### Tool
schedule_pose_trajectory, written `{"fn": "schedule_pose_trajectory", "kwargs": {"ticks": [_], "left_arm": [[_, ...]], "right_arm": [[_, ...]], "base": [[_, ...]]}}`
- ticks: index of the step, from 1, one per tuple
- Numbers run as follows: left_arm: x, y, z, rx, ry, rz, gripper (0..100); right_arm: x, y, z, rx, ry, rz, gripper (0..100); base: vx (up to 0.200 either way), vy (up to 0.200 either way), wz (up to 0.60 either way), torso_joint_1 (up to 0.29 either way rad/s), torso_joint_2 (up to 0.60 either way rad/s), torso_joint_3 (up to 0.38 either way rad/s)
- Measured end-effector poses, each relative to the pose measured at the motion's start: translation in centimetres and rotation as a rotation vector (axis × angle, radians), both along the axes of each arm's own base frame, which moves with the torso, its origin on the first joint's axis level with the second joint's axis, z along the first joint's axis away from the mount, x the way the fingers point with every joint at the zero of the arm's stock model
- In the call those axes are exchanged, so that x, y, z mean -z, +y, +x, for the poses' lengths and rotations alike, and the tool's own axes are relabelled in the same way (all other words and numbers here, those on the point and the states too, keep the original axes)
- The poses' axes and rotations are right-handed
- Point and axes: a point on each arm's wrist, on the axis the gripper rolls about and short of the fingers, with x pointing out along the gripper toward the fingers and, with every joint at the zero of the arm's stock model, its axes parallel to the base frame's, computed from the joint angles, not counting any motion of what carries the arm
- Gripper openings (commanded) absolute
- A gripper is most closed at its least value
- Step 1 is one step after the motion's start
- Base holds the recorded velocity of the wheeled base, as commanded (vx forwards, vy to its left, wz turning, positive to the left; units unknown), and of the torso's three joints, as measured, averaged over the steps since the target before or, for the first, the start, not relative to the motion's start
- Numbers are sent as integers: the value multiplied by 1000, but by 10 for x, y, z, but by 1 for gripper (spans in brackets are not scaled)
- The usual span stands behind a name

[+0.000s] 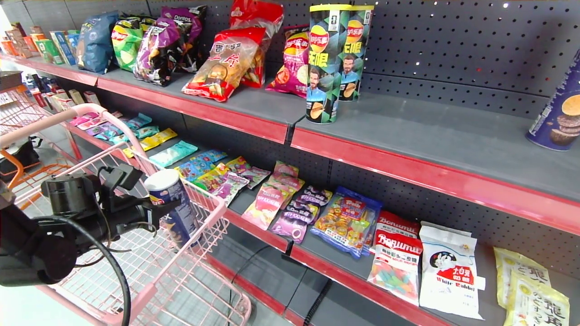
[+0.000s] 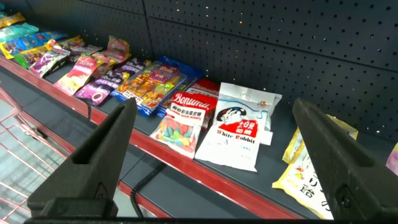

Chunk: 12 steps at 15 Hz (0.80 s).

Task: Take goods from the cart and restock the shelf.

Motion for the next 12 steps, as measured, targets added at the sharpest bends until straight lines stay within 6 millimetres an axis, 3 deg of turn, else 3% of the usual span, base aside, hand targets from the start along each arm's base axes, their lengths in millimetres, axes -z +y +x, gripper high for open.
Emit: {"fn": "schedule_pose_trajectory", "kwargs": {"ticks": [4,7,9,12], "left_arm": [[-61,0,-32,-51,17,-45,0],[-120,-3,-75,-72,23,-55,0],[-160,-9,-117,-74,-43,-52,0],[-186,-20,-186,-76,-99,-46,0]], "right_arm": [[0,0,0,0,0,0,100],[0,0,0,0,0,0,100],[0,0,0,0,0,1,100],[0,0,0,0,1,0,100]], "base": [[0,0,0,0,0,0],[0,0,0,0,0,0],[0,0,0,0,0,0],[0,0,0,14,-45,-32]]}}
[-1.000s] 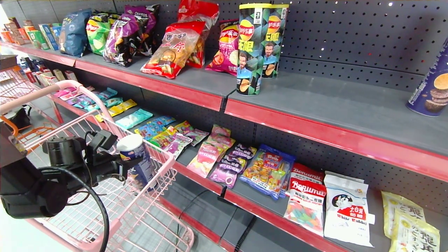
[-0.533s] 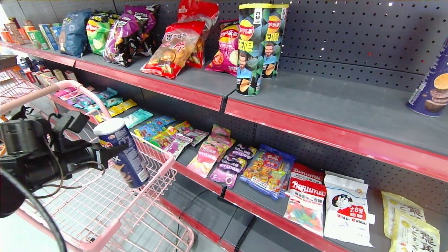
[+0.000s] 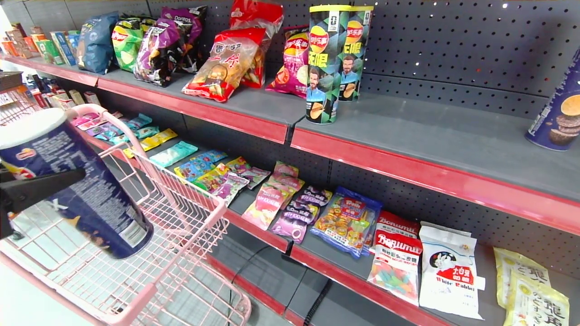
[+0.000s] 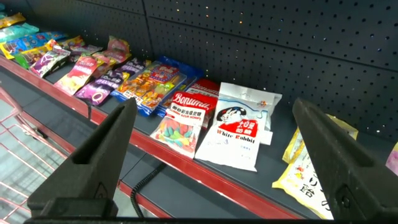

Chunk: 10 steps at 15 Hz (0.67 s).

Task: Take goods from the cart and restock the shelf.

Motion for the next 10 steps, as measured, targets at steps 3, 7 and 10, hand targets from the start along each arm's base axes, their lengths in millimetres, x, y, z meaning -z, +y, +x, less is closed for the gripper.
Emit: {"fn": "schedule_pose_trajectory", "kwargs": {"ticks": [3,7,10], "left_arm": [[3,-8,-52,-14,-80,16,0],[27,-15,-92,-27,-143,27,0],[33,-17,-108,-42,-187,25,0]], "right_arm": [[0,0,0,0,0,0,100],[0,0,0,0,-1,0,100],[0,0,0,-1,-2,0,100]], "base": [[0,0,0,115,-383,-255],[0,0,0,184,-520,-334],[0,0,0,219,-570,-357]]}}
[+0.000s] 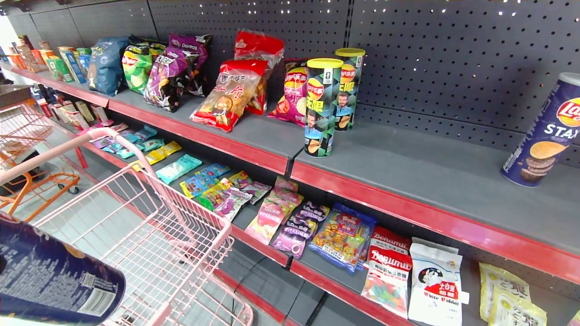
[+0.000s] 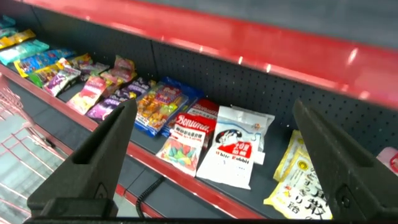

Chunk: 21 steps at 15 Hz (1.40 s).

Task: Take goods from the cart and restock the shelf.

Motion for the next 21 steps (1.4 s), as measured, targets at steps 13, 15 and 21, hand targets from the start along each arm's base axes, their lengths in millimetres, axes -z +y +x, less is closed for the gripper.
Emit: {"fn": "schedule_pose_trajectory", "kwargs": {"ticks": [13,15,21], "left_arm": [[-1,2,-9,-158,-57,45,0],[-1,3,-8,-205,-55,66,0],[-3,4,-7,-233,-70,124,0]], "right_arm": [[0,0,0,6,0,20,100],[0,0,0,6,0,20,100],[0,0,0,5,-1,17,100]], "base": [[0,0,-323,88,-210,-124],[0,0,-600,7,2,2],[0,0,-300,-3,2,1]]}}
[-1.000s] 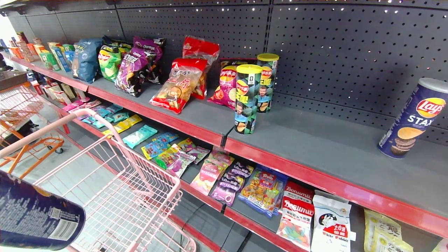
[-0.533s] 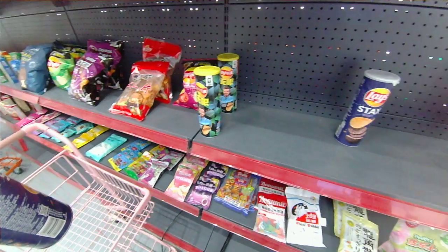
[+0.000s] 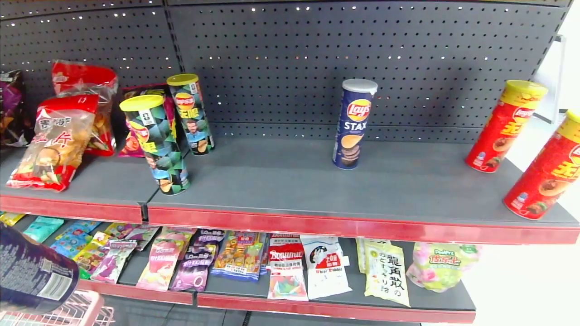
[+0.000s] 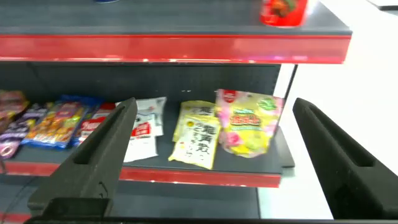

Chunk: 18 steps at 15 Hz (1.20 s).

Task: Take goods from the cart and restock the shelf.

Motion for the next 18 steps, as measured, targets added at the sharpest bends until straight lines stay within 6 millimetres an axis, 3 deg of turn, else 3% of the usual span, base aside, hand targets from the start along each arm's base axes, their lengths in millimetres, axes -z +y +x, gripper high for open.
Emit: {"fn": "schedule_pose_trajectory", "kwargs": {"ticks": [2,5,13,18], "left_arm": [[-1,0,-2,-9,-10,4,0],[-2,0,-3,-9,-20,6,0],[-2,-2,-9,-1,-39,12,0],[28,-5,-28,76,51,-9,0]], "right_arm": [[0,0,0,0,1,-2,100],[0,0,0,-1,1,-3,100],[0,0,0,-9,1,-20,100],[0,1,0,-46,3,-41,100]], "base": [[0,0,0,0,0,0],[200,-67,0,-2,-2,2],[0,0,0,0,0,0],[0,0,0,0,0,0]]}}
